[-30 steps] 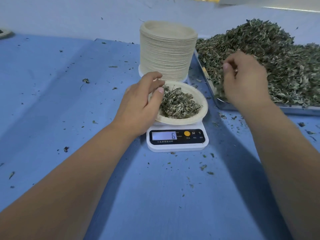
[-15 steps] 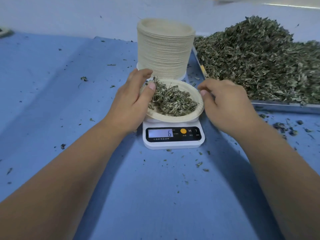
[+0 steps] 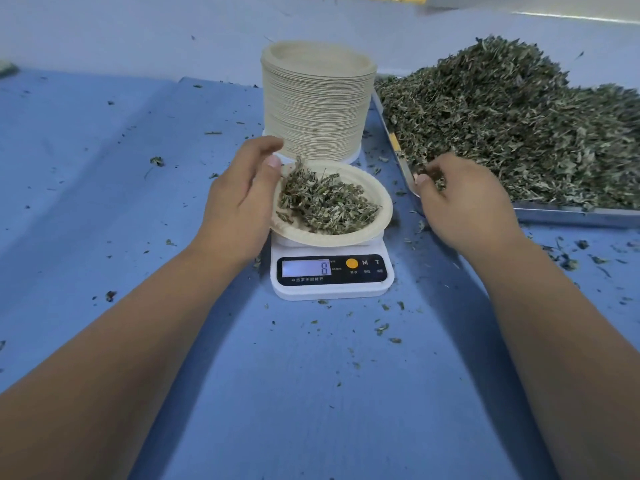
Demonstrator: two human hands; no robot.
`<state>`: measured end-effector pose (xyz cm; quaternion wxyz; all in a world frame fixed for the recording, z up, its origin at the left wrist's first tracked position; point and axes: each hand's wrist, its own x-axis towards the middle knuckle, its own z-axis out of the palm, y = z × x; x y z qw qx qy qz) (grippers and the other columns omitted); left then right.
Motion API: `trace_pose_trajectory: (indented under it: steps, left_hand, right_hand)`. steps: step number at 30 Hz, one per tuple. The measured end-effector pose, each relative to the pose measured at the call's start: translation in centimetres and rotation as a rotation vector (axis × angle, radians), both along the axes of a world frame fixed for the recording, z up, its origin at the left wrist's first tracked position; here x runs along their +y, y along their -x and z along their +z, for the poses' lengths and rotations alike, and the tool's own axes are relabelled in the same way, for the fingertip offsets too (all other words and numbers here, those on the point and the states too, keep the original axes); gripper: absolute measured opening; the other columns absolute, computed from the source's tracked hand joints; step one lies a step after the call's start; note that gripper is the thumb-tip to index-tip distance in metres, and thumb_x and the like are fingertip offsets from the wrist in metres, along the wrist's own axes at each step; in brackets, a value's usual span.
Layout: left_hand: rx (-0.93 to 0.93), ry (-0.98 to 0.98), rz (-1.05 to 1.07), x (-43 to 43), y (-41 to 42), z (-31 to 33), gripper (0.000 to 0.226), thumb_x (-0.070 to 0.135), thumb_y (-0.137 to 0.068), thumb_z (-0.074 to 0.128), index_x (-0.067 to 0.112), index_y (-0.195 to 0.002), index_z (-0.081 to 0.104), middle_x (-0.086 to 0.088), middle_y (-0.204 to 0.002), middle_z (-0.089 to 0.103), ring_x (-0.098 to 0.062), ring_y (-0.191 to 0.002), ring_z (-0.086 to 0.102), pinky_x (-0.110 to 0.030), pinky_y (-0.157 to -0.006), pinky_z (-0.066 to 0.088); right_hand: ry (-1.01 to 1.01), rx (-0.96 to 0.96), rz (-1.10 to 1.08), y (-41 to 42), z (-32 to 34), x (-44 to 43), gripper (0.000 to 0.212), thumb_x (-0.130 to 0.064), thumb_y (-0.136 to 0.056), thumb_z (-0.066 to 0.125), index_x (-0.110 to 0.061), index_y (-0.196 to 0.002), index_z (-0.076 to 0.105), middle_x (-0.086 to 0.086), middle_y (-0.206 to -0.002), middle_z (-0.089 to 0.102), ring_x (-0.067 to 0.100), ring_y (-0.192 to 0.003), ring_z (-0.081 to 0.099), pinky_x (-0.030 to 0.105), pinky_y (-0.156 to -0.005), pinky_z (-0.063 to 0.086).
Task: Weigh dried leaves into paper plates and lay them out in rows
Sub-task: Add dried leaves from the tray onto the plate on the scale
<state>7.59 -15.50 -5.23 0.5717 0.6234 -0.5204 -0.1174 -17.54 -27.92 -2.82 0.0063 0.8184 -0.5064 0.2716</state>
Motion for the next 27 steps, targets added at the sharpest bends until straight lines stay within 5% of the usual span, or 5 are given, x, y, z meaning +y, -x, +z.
trace_pose_trajectory:
  steps: [2,6,13,17,27]
  left_hand:
    - [0.079,-0.011,0.059,-0.3,-0.4,-0.2,0.035,0.042,-0.103,0.035,0.035,-0.125,0.062,0.032,-0.096,0.061,0.027,-0.091,0.050,0.002,-0.080,0.035]
    - [0.181,-0.057,0.048,-0.8,-1.1,-0.2,0.044,0.049,-0.097,0.030,0.032,-0.123,0.062,0.028,-0.121,0.063,0.013,-0.118,0.052,-0.019,-0.100,0.037]
    - [0.192,-0.071,0.017,-0.3,-0.6,-0.2,0.027,0.046,-0.102,0.038,0.041,-0.110,0.062,0.024,-0.119,0.070,0.021,-0.109,0.056,0.004,-0.083,0.035]
    - [0.169,-0.035,0.067,-0.2,-0.6,-0.1,0.027,0.048,-0.099,0.036,0.041,-0.107,0.061,0.023,-0.116,0.072,0.015,-0.110,0.058,-0.001,-0.086,0.036]
    - [0.163,-0.036,0.090,-0.6,-1.0,-0.4,0.031,0.051,-0.097,0.032,0.043,-0.104,0.061,0.022,-0.117,0.070,0.003,-0.117,0.059,-0.028,-0.099,0.043]
  right_hand:
    - [-0.062,0.181,-0.077,0.3,-0.7,-0.6,0.046,-0.047,-0.107,0.032,-0.011,-0.102,0.059,0.012,-0.089,0.061,0.037,-0.090,0.058,0.043,-0.079,0.043]
    - [-0.111,0.223,-0.067,-0.1,-0.6,-1.1,0.059,-0.056,-0.105,0.024,-0.015,-0.072,0.050,0.006,-0.066,0.053,0.032,-0.067,0.054,0.038,-0.066,0.042]
    - [-0.224,0.358,-0.092,-2.1,0.2,-2.5,0.058,-0.065,-0.101,0.024,-0.016,-0.094,0.054,0.008,-0.090,0.054,0.032,-0.090,0.055,0.044,-0.080,0.049]
    - [-0.135,0.232,-0.106,-1.9,-0.4,-2.8,0.061,-0.060,-0.103,0.025,-0.014,-0.076,0.054,0.008,-0.073,0.057,0.026,-0.064,0.053,0.034,-0.060,0.040]
    - [-0.193,0.091,-0.082,-2.5,1.8,-6.1,0.059,-0.053,-0.103,0.042,-0.013,-0.060,0.047,0.008,-0.056,0.047,0.030,-0.055,0.046,0.033,-0.056,0.033]
